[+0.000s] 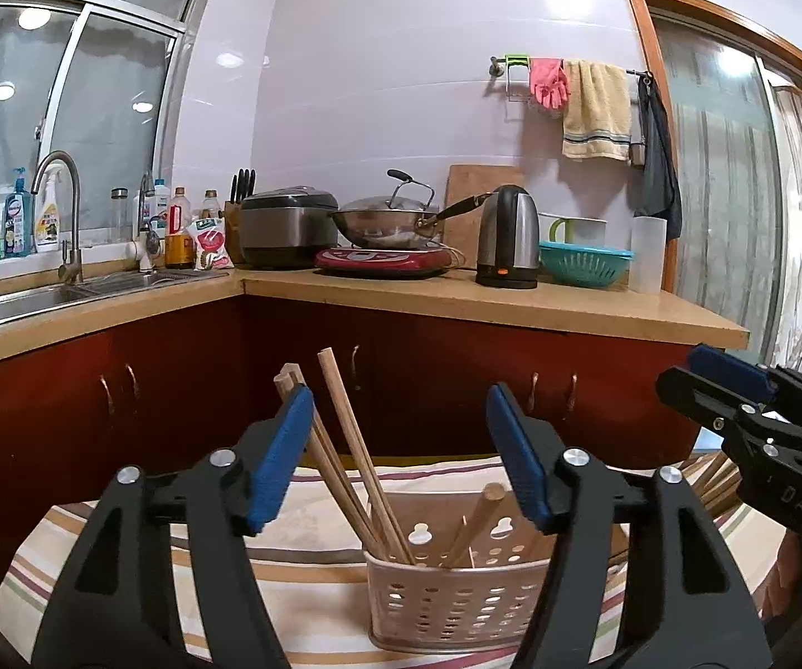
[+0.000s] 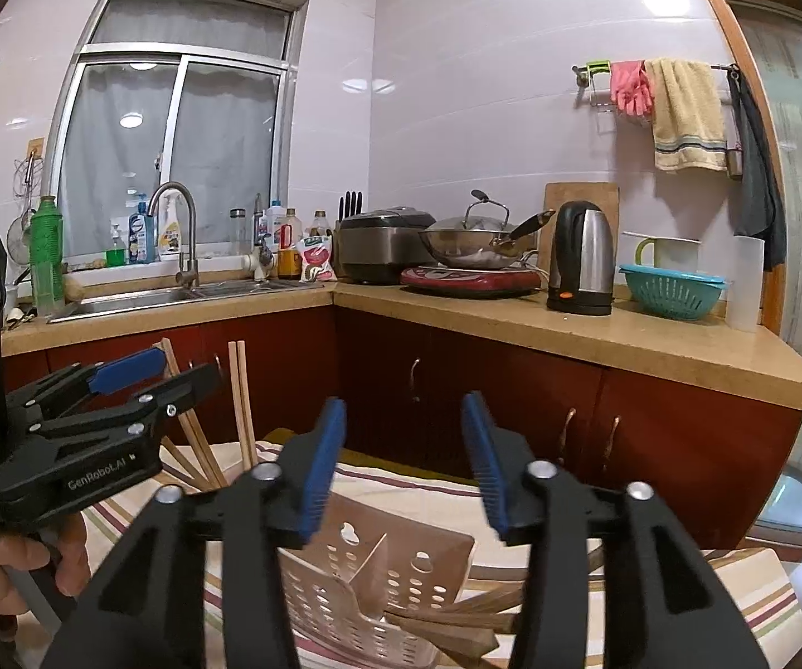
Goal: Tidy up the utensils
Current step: 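Open both tools to release the chopsticks and withdraw from the basket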
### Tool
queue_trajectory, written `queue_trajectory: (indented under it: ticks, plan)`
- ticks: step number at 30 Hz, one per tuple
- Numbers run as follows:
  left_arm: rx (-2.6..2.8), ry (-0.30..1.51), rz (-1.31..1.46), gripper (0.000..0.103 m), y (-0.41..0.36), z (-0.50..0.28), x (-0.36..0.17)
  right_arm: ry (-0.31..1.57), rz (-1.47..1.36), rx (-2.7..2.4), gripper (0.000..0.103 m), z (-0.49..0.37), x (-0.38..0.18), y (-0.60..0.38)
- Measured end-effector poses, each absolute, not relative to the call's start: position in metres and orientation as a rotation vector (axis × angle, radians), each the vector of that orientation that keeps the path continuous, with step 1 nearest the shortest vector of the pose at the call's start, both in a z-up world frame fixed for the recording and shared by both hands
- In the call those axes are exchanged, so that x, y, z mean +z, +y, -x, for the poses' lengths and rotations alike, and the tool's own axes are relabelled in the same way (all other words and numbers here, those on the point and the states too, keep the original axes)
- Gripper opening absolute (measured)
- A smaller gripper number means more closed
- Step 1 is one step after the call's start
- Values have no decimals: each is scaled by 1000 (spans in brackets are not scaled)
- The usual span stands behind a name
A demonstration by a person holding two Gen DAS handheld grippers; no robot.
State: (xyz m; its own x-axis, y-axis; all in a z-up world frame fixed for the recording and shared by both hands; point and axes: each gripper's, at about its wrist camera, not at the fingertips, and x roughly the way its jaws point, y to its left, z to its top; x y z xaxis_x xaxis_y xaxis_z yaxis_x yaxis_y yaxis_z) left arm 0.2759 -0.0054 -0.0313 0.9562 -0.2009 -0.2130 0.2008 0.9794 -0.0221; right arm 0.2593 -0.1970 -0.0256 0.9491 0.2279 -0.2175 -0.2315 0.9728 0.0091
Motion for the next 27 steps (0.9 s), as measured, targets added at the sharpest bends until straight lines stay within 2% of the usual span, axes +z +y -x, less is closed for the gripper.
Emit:
queue_trajectory:
  ticks: [2,8,17,27]
  plan:
    - [-188,213,-9,78,-6,-273,-31,222,14,232,57,-258,-24,-196]
    - [-173,203,1,90,-2,-264,-26,203,5,214,70,-247,-20,-196]
    - [-115,181,-27,98,-7,-242,-16,184,-35,180,83,-227,-12,-204]
    - [-60,260,-16,99,-4,-193,-16,215,-95,129,85,-189,-13,-215]
